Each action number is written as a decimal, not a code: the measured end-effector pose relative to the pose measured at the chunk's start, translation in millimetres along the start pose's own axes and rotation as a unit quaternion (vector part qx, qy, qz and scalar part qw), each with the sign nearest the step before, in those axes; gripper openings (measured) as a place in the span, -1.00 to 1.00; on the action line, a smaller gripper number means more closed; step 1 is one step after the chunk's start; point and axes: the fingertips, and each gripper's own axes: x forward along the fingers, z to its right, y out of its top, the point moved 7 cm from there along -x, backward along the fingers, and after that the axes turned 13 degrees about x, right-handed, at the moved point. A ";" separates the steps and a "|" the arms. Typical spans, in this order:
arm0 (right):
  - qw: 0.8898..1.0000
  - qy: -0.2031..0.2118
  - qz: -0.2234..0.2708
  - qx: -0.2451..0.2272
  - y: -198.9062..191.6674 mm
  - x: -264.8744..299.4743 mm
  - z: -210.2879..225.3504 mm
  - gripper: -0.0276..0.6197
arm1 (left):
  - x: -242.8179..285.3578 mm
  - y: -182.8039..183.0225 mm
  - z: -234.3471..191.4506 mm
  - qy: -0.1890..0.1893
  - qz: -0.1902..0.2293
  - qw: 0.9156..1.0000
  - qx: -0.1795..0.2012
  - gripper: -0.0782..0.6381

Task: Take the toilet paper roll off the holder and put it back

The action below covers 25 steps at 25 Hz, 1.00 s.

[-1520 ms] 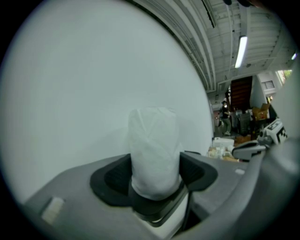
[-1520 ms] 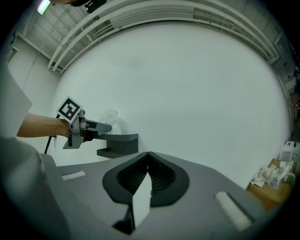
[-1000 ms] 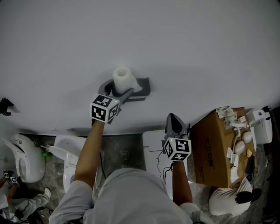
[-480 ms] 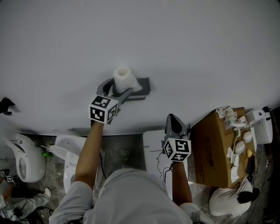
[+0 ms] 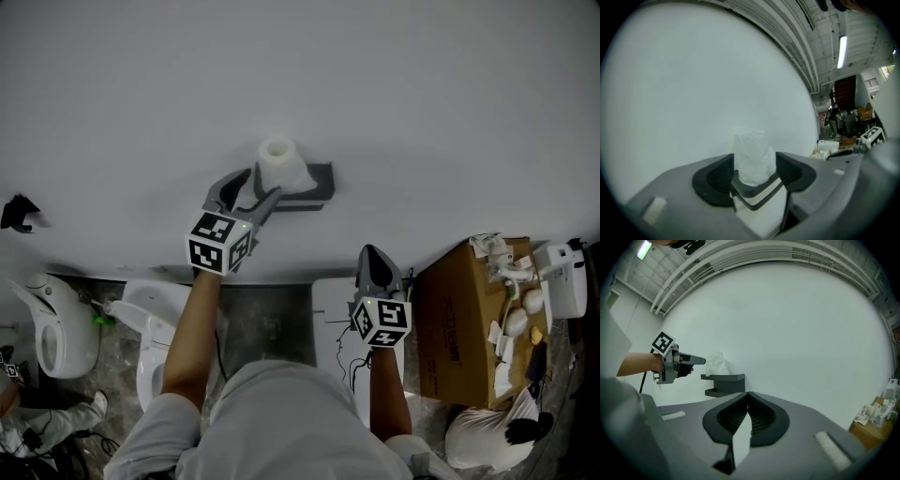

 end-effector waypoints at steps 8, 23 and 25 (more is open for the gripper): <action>1.000 0.006 -0.007 -0.022 -0.3 1.2 -13.8 -0.91 | -34.5 -10.9 6.4 0.019 0.001 1.000 -0.016 -0.27; 0.999 0.027 -0.009 -0.027 4.7 1.7 -32.9 -0.91 | -84.9 -43.2 18.3 0.041 -0.009 0.998 -0.057 -0.63; 0.999 0.027 -0.010 -0.029 4.0 1.1 -32.9 -0.91 | -86.2 -44.8 22.0 0.040 -0.008 0.997 -0.059 -0.63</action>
